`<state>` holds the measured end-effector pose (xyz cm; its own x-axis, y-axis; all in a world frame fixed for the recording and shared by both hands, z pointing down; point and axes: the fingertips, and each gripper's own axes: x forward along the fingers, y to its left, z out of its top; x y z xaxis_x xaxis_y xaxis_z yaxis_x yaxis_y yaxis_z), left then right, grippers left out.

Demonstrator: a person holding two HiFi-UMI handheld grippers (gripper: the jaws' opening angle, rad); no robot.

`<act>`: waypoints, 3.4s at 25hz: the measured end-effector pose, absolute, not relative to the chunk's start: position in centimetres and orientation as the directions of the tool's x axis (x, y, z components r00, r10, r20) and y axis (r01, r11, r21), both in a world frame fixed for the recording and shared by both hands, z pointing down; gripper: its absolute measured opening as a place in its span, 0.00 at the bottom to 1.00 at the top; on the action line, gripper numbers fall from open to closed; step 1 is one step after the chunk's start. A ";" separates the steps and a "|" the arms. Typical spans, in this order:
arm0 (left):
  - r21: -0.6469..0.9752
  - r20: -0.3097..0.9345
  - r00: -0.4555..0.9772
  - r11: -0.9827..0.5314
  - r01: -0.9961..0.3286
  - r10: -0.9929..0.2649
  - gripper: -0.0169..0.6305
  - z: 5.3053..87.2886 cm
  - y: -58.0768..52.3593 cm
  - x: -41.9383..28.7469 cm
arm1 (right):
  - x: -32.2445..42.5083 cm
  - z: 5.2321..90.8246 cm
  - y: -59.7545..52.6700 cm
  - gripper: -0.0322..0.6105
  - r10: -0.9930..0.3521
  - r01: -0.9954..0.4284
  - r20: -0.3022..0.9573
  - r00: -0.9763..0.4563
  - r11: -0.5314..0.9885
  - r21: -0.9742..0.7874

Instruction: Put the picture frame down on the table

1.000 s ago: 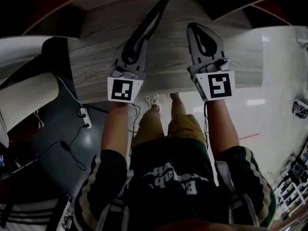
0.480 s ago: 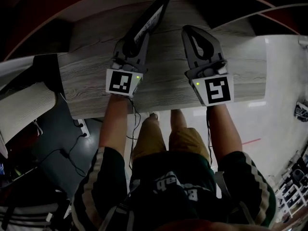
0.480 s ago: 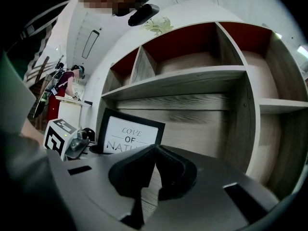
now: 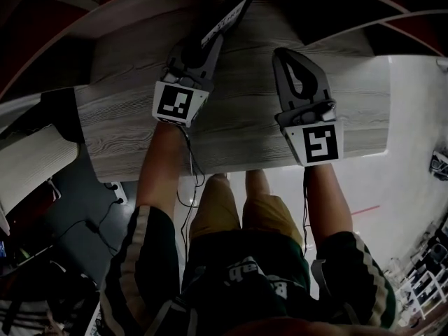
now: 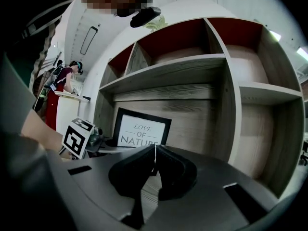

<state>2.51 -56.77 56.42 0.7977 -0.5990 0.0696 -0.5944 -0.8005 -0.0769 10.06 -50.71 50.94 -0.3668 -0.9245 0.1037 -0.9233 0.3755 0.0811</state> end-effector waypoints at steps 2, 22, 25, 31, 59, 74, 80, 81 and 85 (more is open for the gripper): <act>-0.078 0.069 0.798 -0.801 -0.593 -0.598 0.07 56.7 -57.5 3.0 | 10.6 51.6 -50.7 0.11 -0.924 -0.923 0.116 -0.365 0.375 0.083; -0.093 0.127 0.767 -0.777 -0.622 -0.629 0.07 58.0 -62.1 4.4 | 12.9 53.1 -52.0 0.11 -0.921 -0.925 0.132 -0.367 0.377 0.053; -0.048 0.135 0.763 -0.773 -0.632 -0.632 0.07 58.2 -62.5 4.0 | 12.8 53.0 -52.2 0.11 -0.919 -0.923 0.131 -0.371 0.380 0.053; -0.097 0.145 0.763 -0.776 -0.623 -0.630 0.13 58.3 -62.6 4.2 | 12.7 53.2 -52.4 0.11 -0.918 -0.922 0.123 -0.377 0.384 0.043; -0.128 0.120 0.757 -0.766 -0.630 -0.643 0.31 56.0 -58.5 -1.5 | 7.7 50.9 -49.6 0.11 -0.914 -0.913 0.090 -0.395 0.401 0.075; -0.135 -0.001 0.740 -0.733 -0.667 -0.673 0.30 47.2 -49.5 -6.7 | 4.1 46.4 -42.8 0.11 -0.954 -0.947 0.074 -0.291 0.298 0.118; -0.152 -0.035 0.671 -0.659 -0.736 -0.741 0.13 42.5 -45.8 -9.5 | 3.9 43.8 -39.5 0.11 -0.969 -0.963 0.070 -0.239 0.246 0.114; -0.154 -0.033 0.642 -0.631 -0.761 -0.766 0.09 41.8 -45.4 -10.2 | 3.7 43.4 -39.1 0.11 -0.969 -0.964 0.070 -0.235 0.242 0.113; -0.099 -0.024 0.560 -0.555 -0.826 -0.828 0.05 39.1 -43.0 -12.3 | 3.0 41.6 -37.2 0.11 -0.970 -0.963 0.046 -0.238 0.242 0.117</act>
<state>-12.27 -42.98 39.06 0.5597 -0.8283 -0.0241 -0.8259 -0.5552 -0.0987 3.01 -37.20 41.65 -0.2379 -0.9702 0.0458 -0.9632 0.2417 0.1173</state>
